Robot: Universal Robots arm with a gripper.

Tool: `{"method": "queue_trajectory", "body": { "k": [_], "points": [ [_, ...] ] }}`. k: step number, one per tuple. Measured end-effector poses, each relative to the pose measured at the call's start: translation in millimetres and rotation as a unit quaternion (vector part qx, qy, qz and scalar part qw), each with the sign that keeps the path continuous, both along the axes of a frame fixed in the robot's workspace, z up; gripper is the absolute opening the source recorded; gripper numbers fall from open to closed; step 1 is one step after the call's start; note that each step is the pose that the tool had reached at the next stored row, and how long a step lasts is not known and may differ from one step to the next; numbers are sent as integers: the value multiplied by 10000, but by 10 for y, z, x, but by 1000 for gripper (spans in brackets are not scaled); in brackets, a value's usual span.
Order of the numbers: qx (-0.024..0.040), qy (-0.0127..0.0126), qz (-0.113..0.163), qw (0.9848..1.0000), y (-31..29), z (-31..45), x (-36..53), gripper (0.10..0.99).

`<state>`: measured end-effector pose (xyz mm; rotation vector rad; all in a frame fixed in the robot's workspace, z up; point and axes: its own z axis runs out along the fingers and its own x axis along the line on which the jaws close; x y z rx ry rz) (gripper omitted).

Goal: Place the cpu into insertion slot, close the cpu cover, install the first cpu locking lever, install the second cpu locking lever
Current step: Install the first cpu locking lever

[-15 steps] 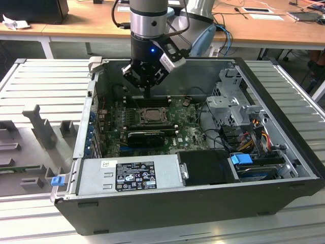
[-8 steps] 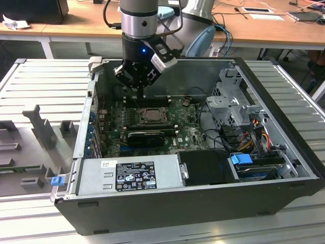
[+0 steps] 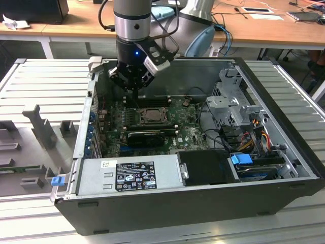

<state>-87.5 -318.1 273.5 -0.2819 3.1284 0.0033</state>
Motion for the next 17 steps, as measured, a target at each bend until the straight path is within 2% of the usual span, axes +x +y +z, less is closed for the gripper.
{"method": "queue_trajectory", "body": {
  "k": [1,6,9,17],
  "points": [
    [0,0,-28,10000,1,-8,-8,106],
    [27,-1,-35,10000,15,-47,-169,106],
    [50,-1,-35,10000,56,-78,-174,106],
    [100,0,-48,9999,114,-119,-231,106]
  ]
}}
